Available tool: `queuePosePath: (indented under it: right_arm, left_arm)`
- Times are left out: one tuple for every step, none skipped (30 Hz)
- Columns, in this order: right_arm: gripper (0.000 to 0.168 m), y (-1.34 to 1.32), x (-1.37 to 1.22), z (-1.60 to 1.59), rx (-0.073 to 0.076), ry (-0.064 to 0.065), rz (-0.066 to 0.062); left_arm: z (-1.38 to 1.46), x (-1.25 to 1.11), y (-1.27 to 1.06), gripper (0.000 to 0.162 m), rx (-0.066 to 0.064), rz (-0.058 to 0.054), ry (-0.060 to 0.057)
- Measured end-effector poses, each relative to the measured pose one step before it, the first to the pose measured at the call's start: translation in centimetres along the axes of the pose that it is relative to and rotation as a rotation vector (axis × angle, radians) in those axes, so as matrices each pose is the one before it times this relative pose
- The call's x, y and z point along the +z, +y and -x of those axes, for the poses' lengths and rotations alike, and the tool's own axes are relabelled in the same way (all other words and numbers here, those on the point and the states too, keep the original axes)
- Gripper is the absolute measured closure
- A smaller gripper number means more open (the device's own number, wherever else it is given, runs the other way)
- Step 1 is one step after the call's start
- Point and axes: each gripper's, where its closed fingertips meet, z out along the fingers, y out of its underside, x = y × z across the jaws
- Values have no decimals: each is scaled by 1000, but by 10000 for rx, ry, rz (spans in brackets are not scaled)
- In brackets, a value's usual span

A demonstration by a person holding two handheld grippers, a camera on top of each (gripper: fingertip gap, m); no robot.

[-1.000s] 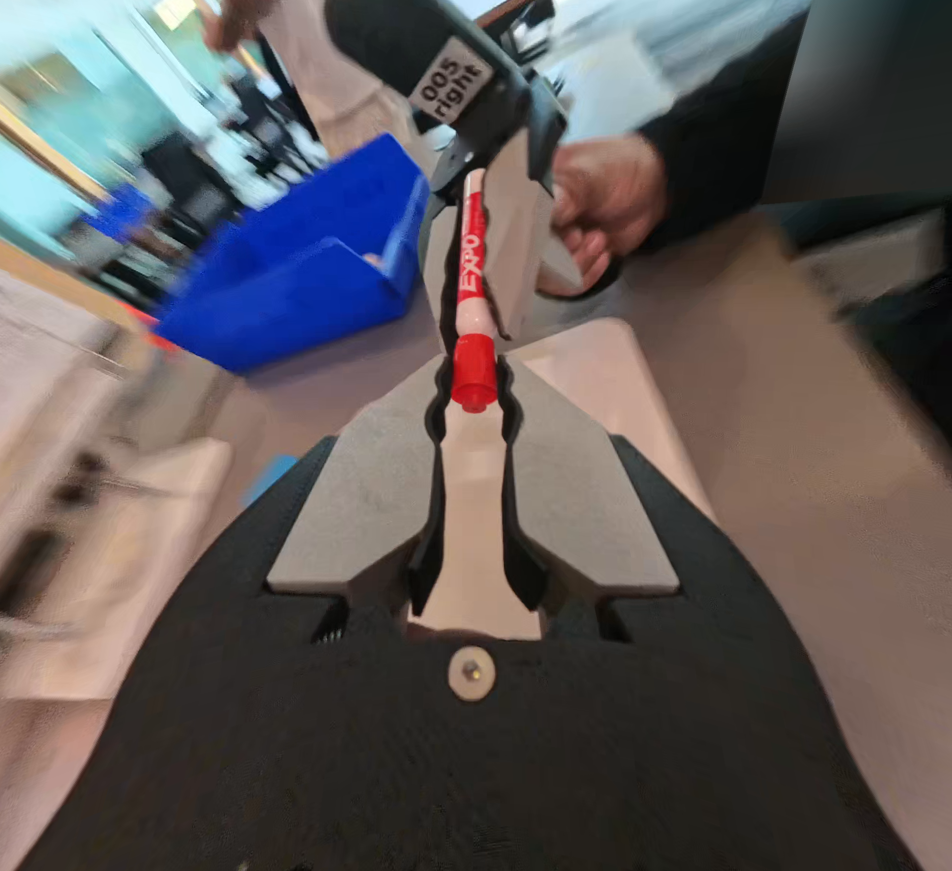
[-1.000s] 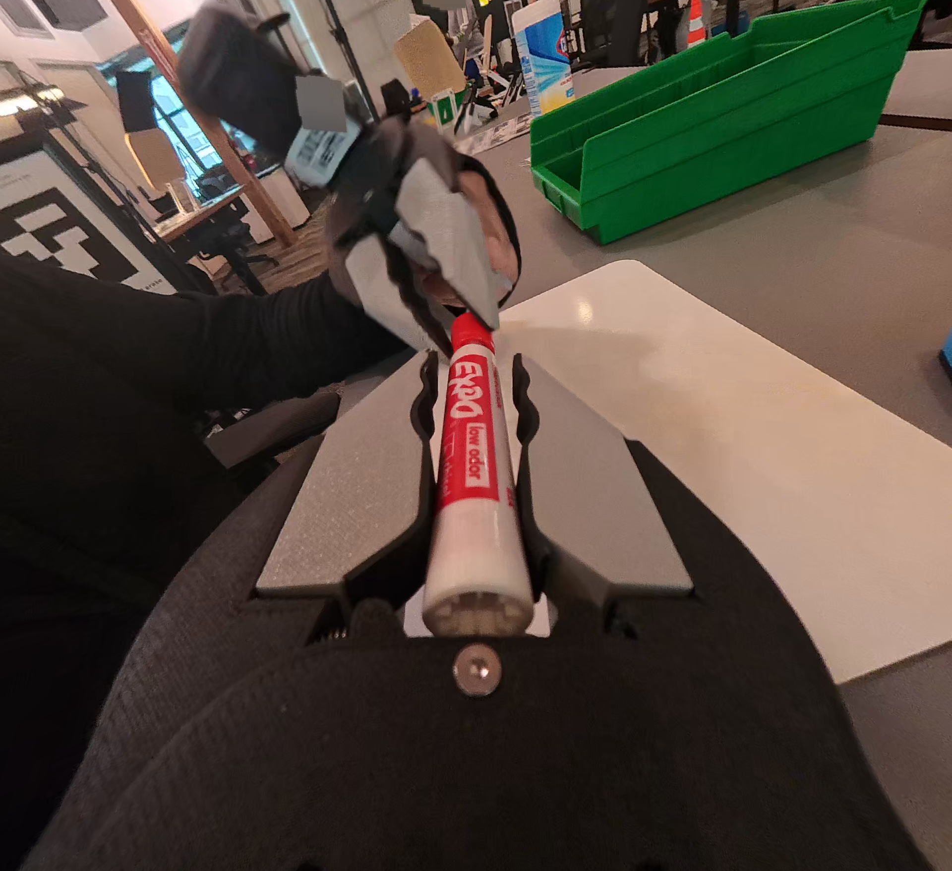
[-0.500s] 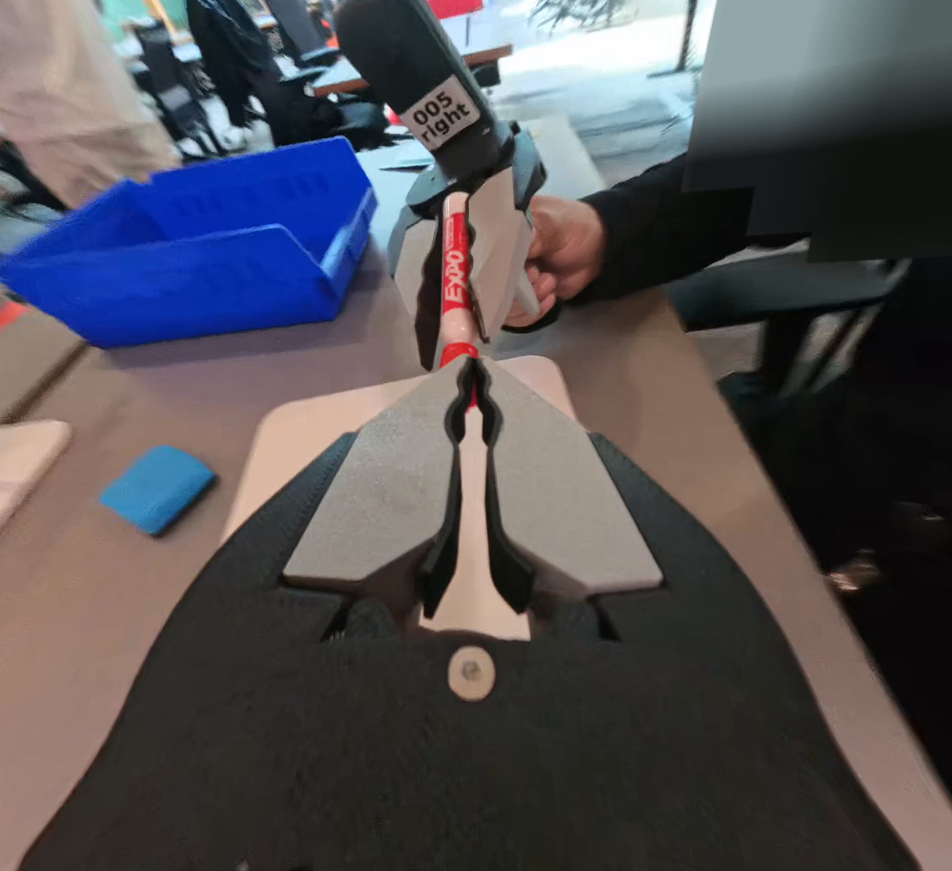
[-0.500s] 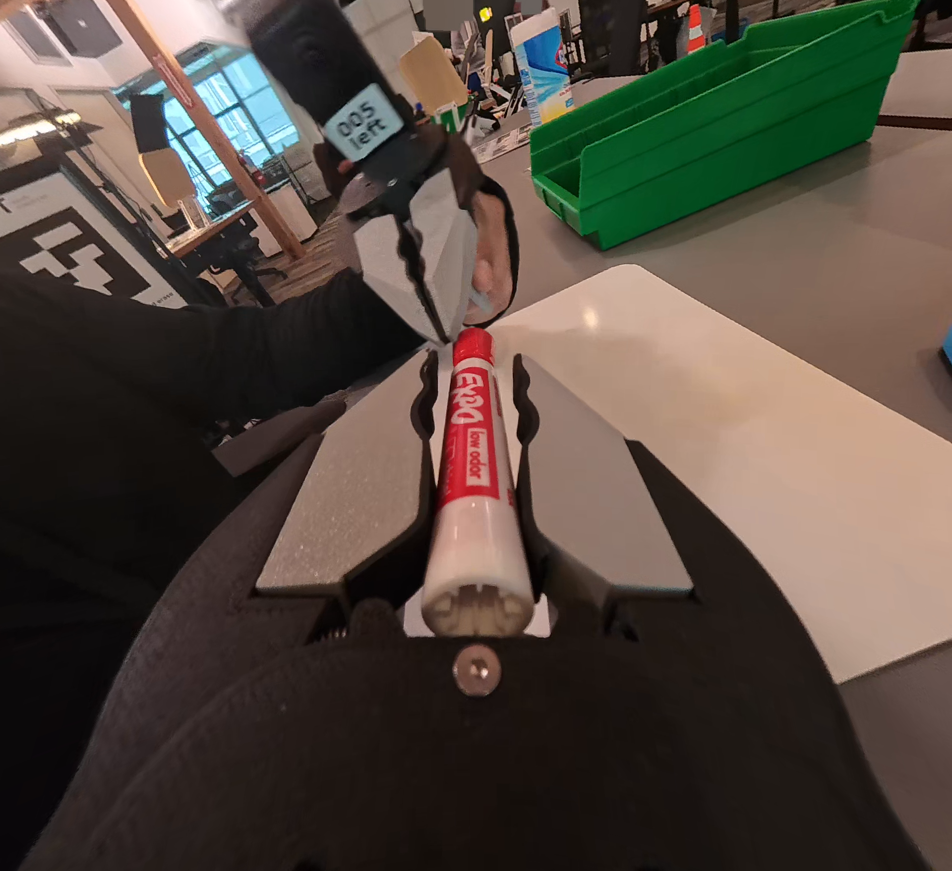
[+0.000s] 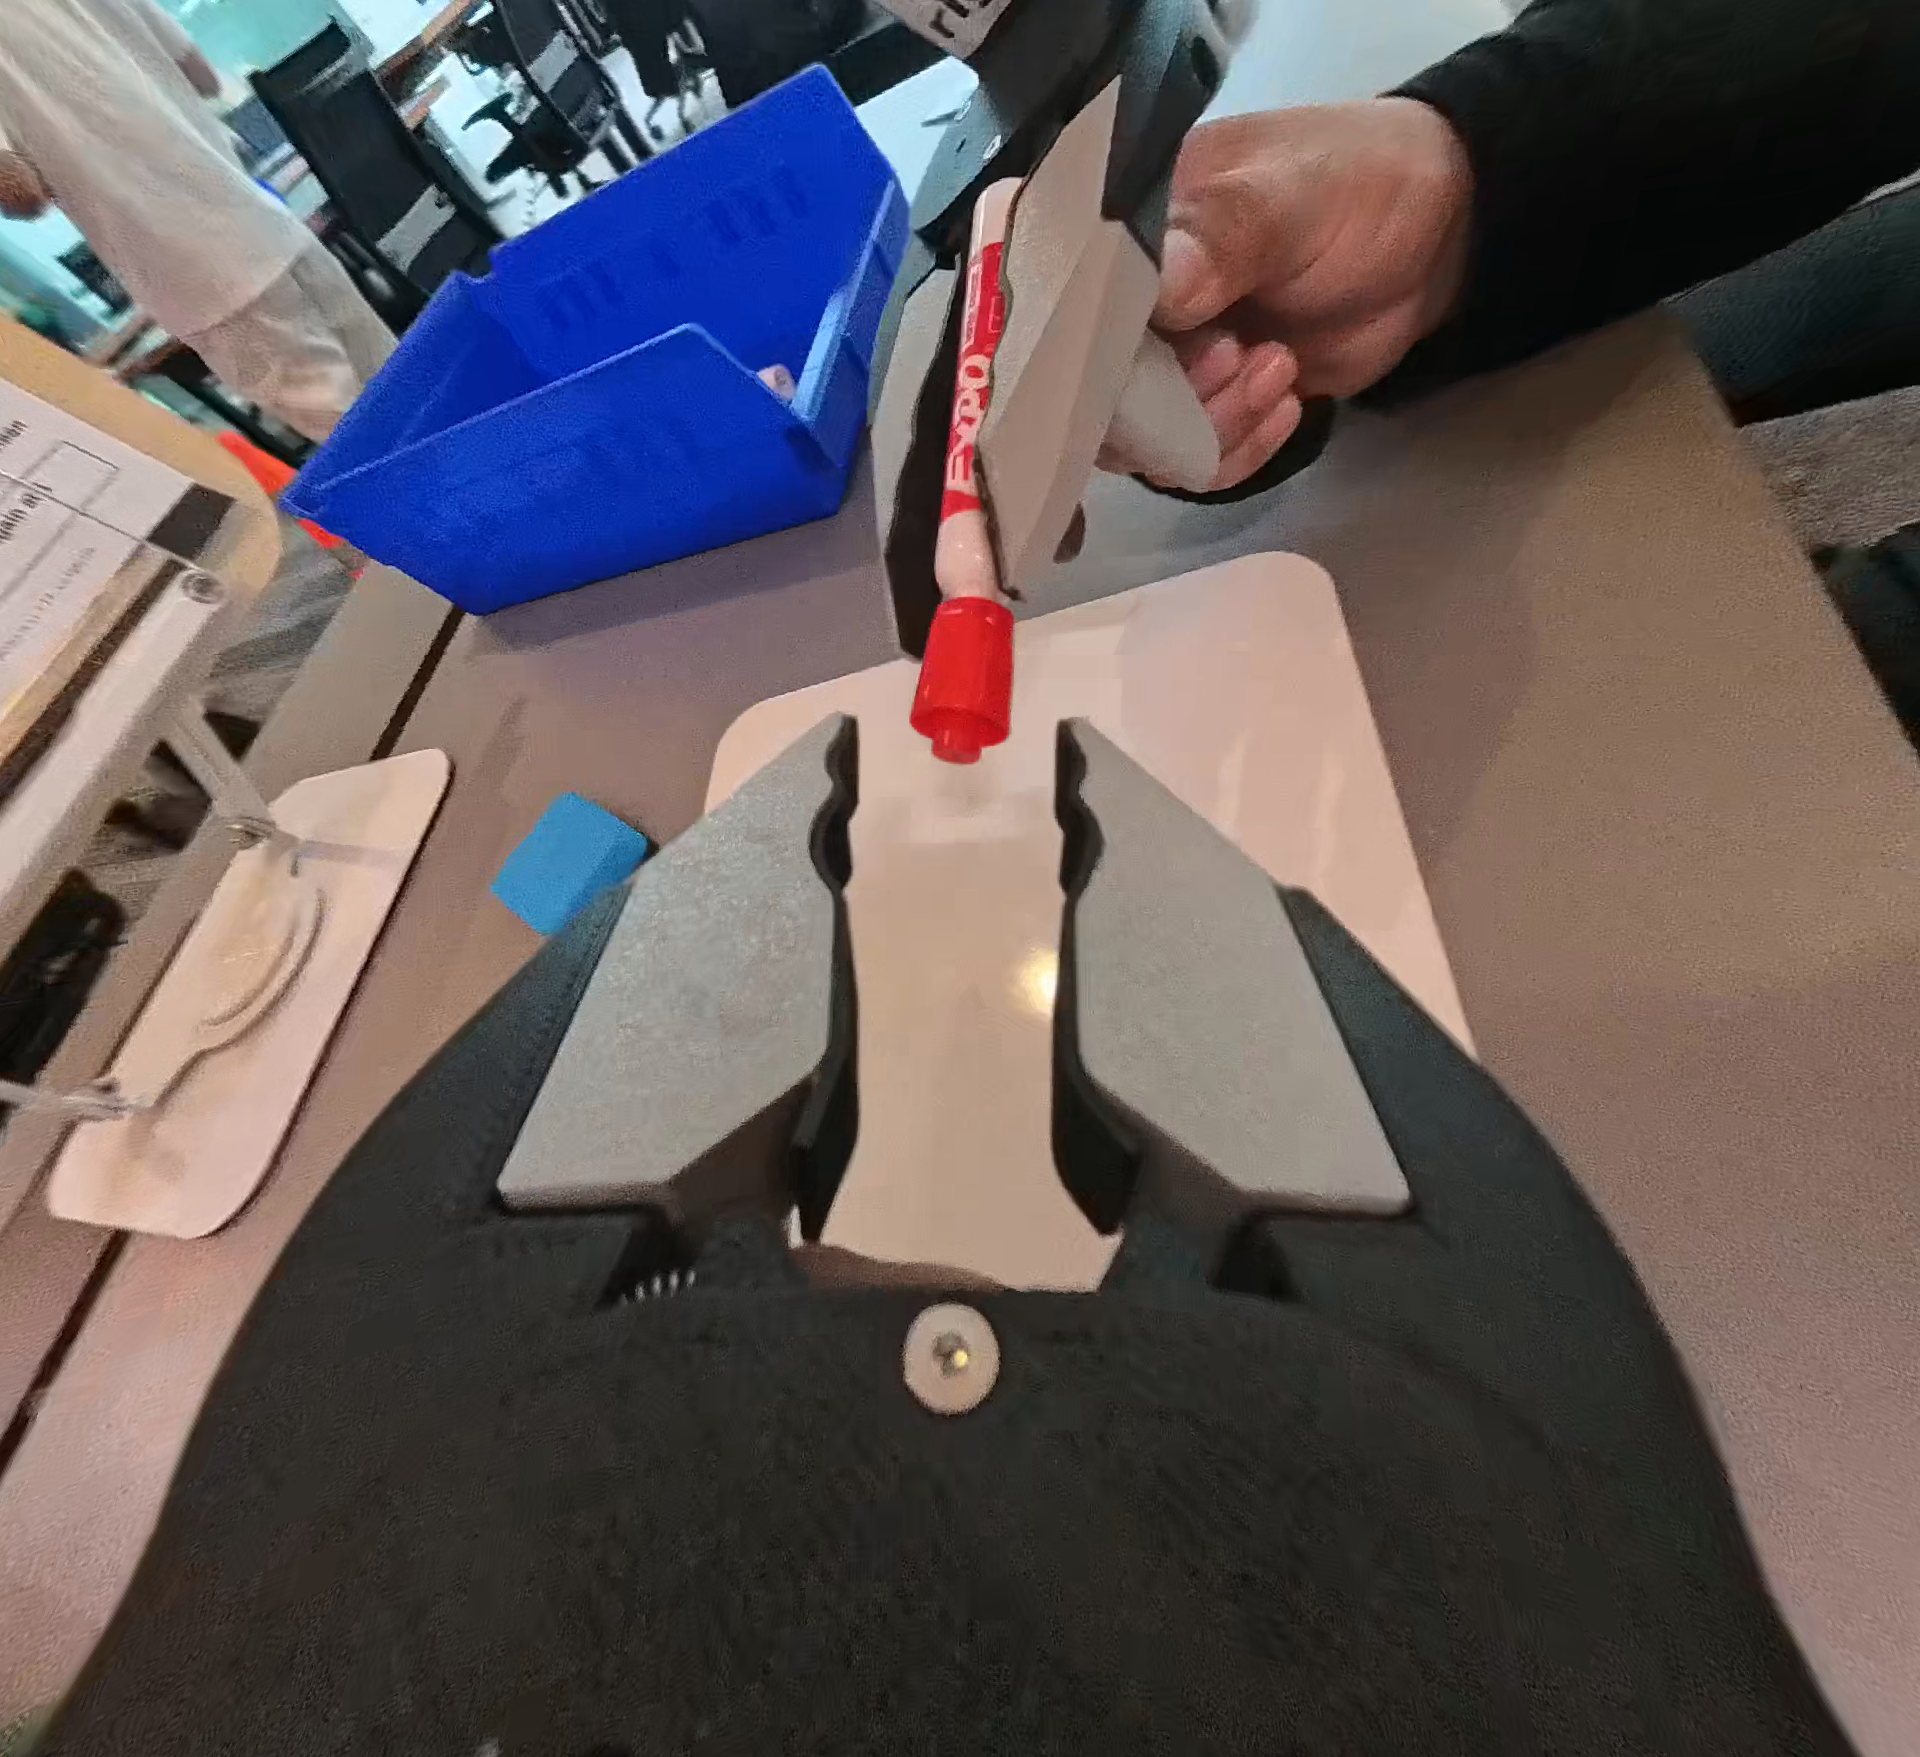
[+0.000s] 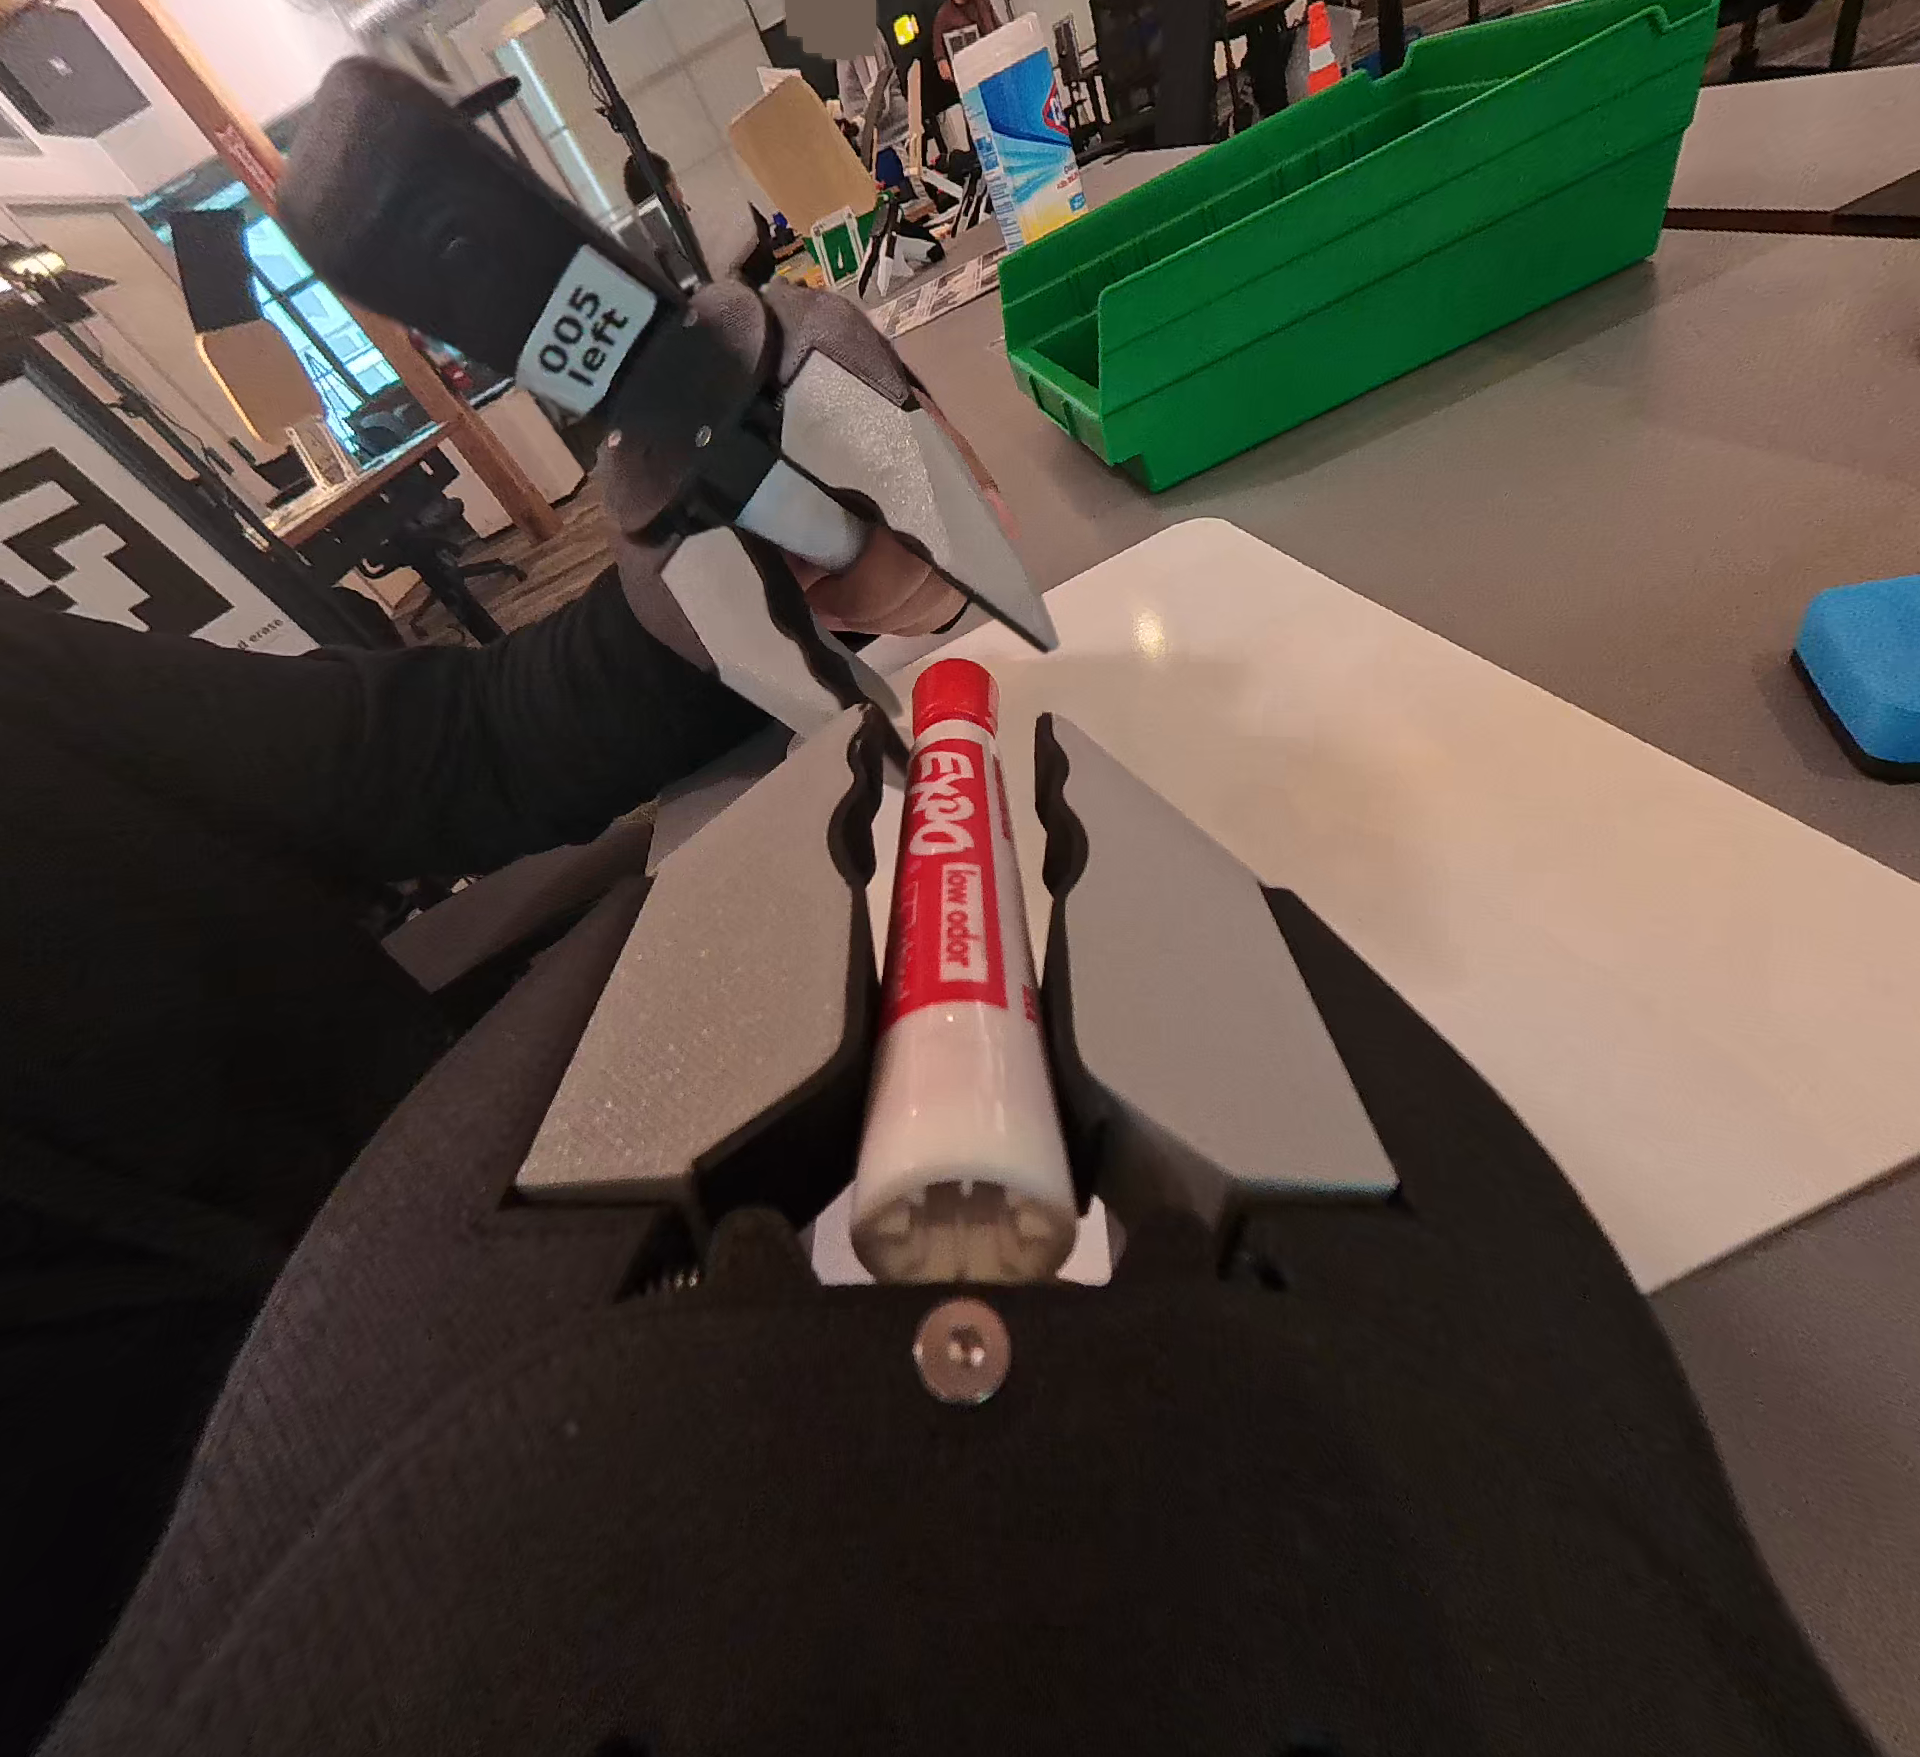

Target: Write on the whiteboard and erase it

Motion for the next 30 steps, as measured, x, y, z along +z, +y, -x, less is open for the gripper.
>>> queuePosePath:
  right_arm:
    - [140,37,111,-13,1,30,14]
    - [140,62,134,-61,-17,61,42]
    - [140,89,120,27,-13,9,49]
    - [140,58,88,64,0,-23,28]
    - [140,110,19,-108,-9,69,56]
    - [140,91,-28,-11,34,-28,48]
    - [140,7,-10,73,39,-69,-13]
    - [140,-28,-13,67,10,-42,-15]
    - [140,-49,19,110,-80,-16,-7]
    - [140,-54,6,169,-175,2,8]
    - [140,0,15,178,-191,4,39]
    - [140,-76,-15,224,-148,-41,-30]
    - [140,-341,-184,115,-109,8,-174]
    - [140,-347,-251,-25,-43,40,-159]
    - [140,-167,-144,12,22,-32,-79]
    - [140,143,80,107,116,-137,79]
    - [140,128,207,77,90,-73,42]
    - [140,103,173,-13,-81,71,62]
    - [140,62,102,-45,-104,75,62]
    - [140,72,29,-60,22,5,44]
    - [140,33,-68,-127,102,-1,-10]
    - [140,61,-125,-292,78,94,20]
    - [140,116,-140,-279,76,69,59]
    - [139,66,-116,-267,45,93,20]
    - [140,102,-45,-192,-16,100,44]
    - [140,282,79,-186,-20,101,173]
    - [140,394,157,-352,8,204,230]
    - [140,478,207,-428,24,232,294]
    - [140,444,203,-362,42,186,262]
    - [139,312,172,-151,54,45,178]
  left_arm:
    - [106,308,4,130,348,117,-314]
    - [-107,351,-61,132,327,79,-196]
    - [-222,358,-16,134,288,116,-123]
    - [-157,301,58,134,251,151,-134]
    - [31,251,96,137,239,138,-207]
    - [238,165,57,143,261,90,-254]
    - [82,24,-44,144,209,8,-98]
    - [-56,-88,-103,144,93,-16,21]
    - [39,-68,-87,144,53,-5,-6]
    - [43,-94,-80,144,-45,-4,43]
    - [-77,-203,-125,144,-313,-27,187]
    - [-105,-267,-205,145,-525,-110,320]
    - [5,-261,-177,145,-652,-172,366]
    - [25,-305,-118,145,-747,-164,427]
    - [60,-355,-118,145,-679,-197,391]
    - [184,-347,-268,145,-411,-293,190]
    - [90,-215,-229,145,-112,-210,56]
    - [5,-18,6,145,100,-19,-18]
    - [-37,144,272,145,182,143,-10]
    - [-171,234,430,144,180,218,77]
    - [-181,108,457,144,210,197,57]
    - [14,-43,547,144,239,237,-73]
    - [272,-128,543,144,140,264,-191]
    - [205,-165,482,144,-7,226,-112]
    - [57,-133,457,144,-41,154,38]
    - [151,-107,367,144,6,71,0]
    - [266,-69,441,144,37,137,-96]
    - [373,54,597,144,67,256,-171]
    - [498,151,652,144,77,283,-250]
    - [561,122,662,144,31,285,-301]
